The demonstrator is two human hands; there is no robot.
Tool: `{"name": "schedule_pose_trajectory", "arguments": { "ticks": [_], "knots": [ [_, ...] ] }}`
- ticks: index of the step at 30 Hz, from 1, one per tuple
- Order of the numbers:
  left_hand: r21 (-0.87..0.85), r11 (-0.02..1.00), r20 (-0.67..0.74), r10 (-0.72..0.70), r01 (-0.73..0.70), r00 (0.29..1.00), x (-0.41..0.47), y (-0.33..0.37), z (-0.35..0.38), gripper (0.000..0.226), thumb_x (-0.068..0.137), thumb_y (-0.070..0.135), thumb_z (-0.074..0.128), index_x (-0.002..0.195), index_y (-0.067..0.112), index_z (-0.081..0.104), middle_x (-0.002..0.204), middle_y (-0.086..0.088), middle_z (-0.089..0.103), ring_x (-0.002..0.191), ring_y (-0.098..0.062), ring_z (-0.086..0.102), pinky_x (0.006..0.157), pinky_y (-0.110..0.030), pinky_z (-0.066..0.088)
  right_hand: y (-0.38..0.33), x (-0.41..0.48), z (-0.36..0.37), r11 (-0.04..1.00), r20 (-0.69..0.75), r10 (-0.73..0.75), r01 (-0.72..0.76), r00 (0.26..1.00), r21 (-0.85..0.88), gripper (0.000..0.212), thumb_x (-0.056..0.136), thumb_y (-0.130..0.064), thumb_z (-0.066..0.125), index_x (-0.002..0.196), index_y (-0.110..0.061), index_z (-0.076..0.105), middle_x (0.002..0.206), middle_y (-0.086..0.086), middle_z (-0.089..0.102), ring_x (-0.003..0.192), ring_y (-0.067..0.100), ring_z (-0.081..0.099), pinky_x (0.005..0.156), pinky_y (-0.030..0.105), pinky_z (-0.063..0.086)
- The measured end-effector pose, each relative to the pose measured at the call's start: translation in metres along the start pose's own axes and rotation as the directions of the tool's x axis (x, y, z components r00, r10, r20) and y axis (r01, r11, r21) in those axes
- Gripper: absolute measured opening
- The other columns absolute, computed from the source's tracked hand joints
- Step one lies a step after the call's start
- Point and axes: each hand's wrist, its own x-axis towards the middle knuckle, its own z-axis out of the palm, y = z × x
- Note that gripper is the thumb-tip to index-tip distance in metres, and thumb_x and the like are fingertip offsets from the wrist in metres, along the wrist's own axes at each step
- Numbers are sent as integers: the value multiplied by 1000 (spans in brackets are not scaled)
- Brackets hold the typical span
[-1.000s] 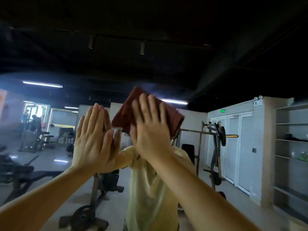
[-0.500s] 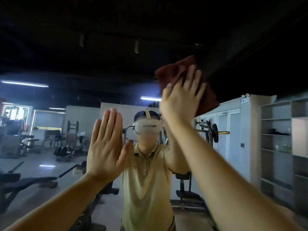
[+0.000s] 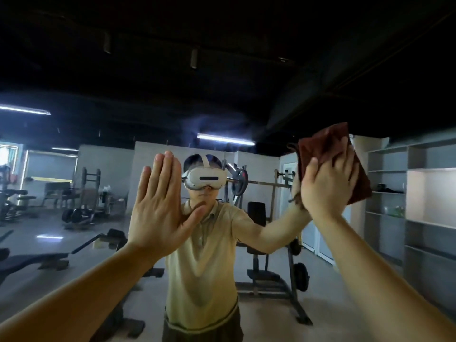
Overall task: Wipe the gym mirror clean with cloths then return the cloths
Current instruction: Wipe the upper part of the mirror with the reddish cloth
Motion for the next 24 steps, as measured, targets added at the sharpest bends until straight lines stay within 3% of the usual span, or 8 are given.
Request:
{"name": "schedule_pose_trajectory", "arguments": {
  "ticks": [3,8,11,13,15,18,21,24],
  "knots": [
    [-40,999,0,15,-15,1000,0,2,-4,103,100,77,23,166,1,1,175,-16,-6,163,-31,-5,131,-54,3,-61,-22,5,992,-3,113,-113,994,52,63,107,-37,24,156,-2,43,172,15,19,159,35,15,127,60,13],
    [-157,987,-45,22,-29,999,-2,-2,-6,97,102,73,21,166,1,9,176,-14,1,163,-29,-1,132,-49,1,-142,-100,27,932,2,-314,308,949,189,61,110,-43,23,166,-20,15,173,10,9,162,30,2,129,57,9],
    [-200,980,-48,12,-22,999,-3,-4,-9,95,102,72,24,166,3,14,176,-13,5,163,-27,2,132,-49,1,-119,-139,26,682,126,-730,702,672,205,66,108,-49,34,167,-23,18,175,8,4,162,28,-2,130,53,1],
    [-181,983,-43,5,-13,999,-3,-2,-9,93,102,69,27,166,3,13,176,-12,5,163,-26,1,132,-49,1,-68,-128,24,521,153,-852,842,501,140,71,105,-48,43,167,-22,20,175,8,3,162,28,-3,130,54,0],
    [-112,994,-30,2,-5,1000,-3,0,-6,94,101,66,33,167,4,8,176,-12,0,163,-27,-1,132,-47,0,-13,-98,22,658,159,-748,752,644,48,74,101,-51,40,166,-22,18,174,7,5,162,27,1,129,55,2],
    [10,1000,-28,-9,9,1000,-3,2,1,101,99,68,40,166,2,1,176,-14,-5,163,-29,-5,132,-48,-1,39,-52,13,967,86,-253,254,964,-7,67,108,-50,24,165,-16,22,174,10,15,161,30,11,128,58,12],
    [55,998,-24,-11,13,1000,-3,2,5,107,97,74,38,166,1,-1,175,-16,-7,163,-31,-6,132,-50,0,5,-42,13,993,18,107,-108,994,55,64,106,-37,31,158,-1,36,171,17,20,158,37,17,125,63,17],
    [37,999,-11,5,-4,1000,-3,-1,5,106,98,74,33,166,2,-3,175,-15,-9,163,-31,-6,131,-51,0,-68,-69,19,993,-13,-7,8,1000,118,62,106,-34,32,160,-5,33,172,16,18,160,35,12,127,61,12]
  ]
}}
